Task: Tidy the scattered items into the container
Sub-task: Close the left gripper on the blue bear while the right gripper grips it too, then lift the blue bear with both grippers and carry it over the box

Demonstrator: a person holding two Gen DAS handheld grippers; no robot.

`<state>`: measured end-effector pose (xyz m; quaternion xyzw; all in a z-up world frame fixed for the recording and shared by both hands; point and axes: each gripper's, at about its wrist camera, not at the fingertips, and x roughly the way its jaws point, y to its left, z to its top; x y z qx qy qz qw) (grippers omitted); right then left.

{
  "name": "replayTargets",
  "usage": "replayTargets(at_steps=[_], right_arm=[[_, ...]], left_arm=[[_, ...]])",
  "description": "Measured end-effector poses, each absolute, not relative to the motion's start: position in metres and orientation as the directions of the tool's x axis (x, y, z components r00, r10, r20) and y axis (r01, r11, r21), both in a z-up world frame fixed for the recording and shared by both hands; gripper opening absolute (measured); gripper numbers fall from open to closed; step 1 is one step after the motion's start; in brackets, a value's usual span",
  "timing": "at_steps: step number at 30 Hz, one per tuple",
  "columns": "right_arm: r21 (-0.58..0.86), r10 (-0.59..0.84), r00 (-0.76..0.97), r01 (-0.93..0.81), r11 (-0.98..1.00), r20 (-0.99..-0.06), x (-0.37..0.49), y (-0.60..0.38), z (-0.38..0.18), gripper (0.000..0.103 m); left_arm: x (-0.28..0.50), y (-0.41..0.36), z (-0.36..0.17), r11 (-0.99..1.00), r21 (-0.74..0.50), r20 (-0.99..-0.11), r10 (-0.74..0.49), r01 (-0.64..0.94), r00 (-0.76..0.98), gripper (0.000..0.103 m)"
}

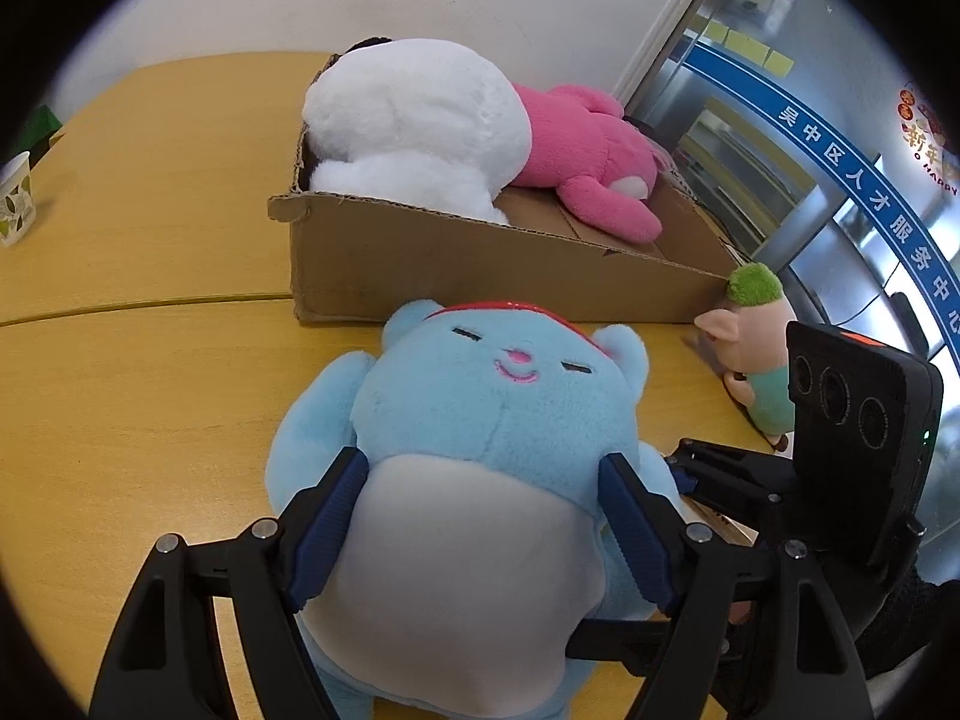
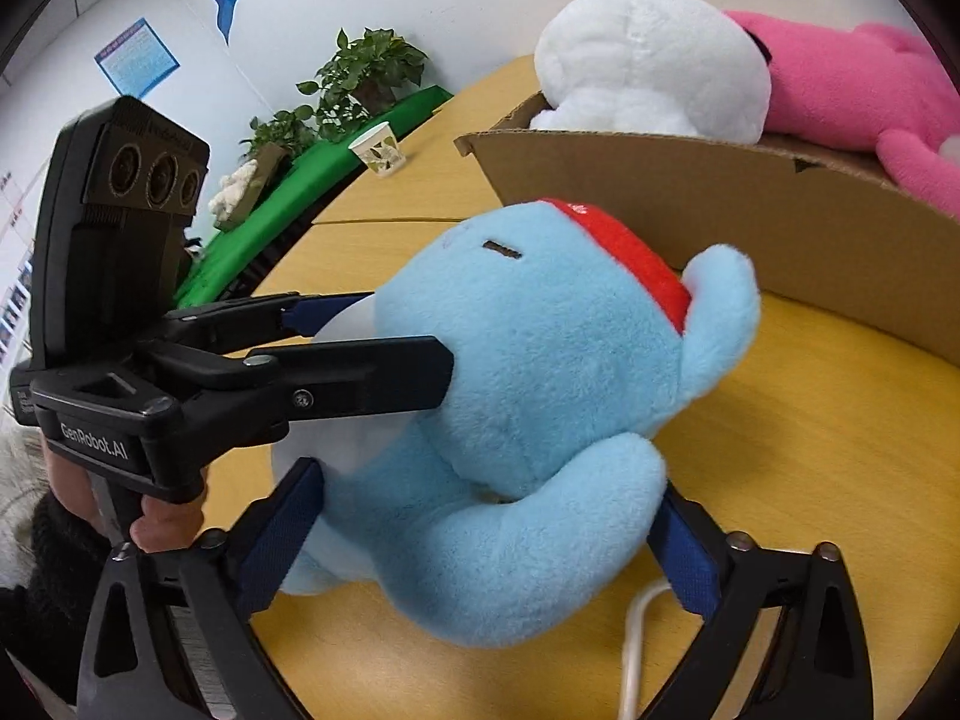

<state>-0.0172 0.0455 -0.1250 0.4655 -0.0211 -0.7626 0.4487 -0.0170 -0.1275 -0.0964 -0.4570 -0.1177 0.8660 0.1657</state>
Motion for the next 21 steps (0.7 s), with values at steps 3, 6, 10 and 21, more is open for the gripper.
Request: replayTargets(at_steps=[3, 6, 10, 21], right_arm=[[0.473, -0.728, -0.155, 0.667, -0.575, -0.668, -0.018, 0.051, -0.125, 0.087], [0.493, -0.743, -0.146, 0.663, -0.563, -0.653, -0.018, 0.057, -0.123, 0.078], [0.489, -0.748, -0.151, 0.672, -0.557, -0.646, -0.018, 0.07, -0.114, 0.067], [0.453, -0.716, -0.186, 0.661, -0.598, -0.673, -0.041, 0.132, -0.107, 0.025]], left_arm=[[-0.016, -0.123, -0.096, -0.922, -0.342, -0.76, 0.386, -0.184, -0.523, 0.074], [-0.015, -0.121, -0.092, -0.923, -0.344, -0.769, 0.382, -0.172, -0.512, 0.068], [-0.014, -0.114, -0.092, -0.912, -0.379, -0.767, 0.404, -0.157, -0.499, 0.062], [-0.006, -0.08, -0.093, -0.888, -0.414, -0.758, 0.458, -0.201, -0.465, 0.052]])
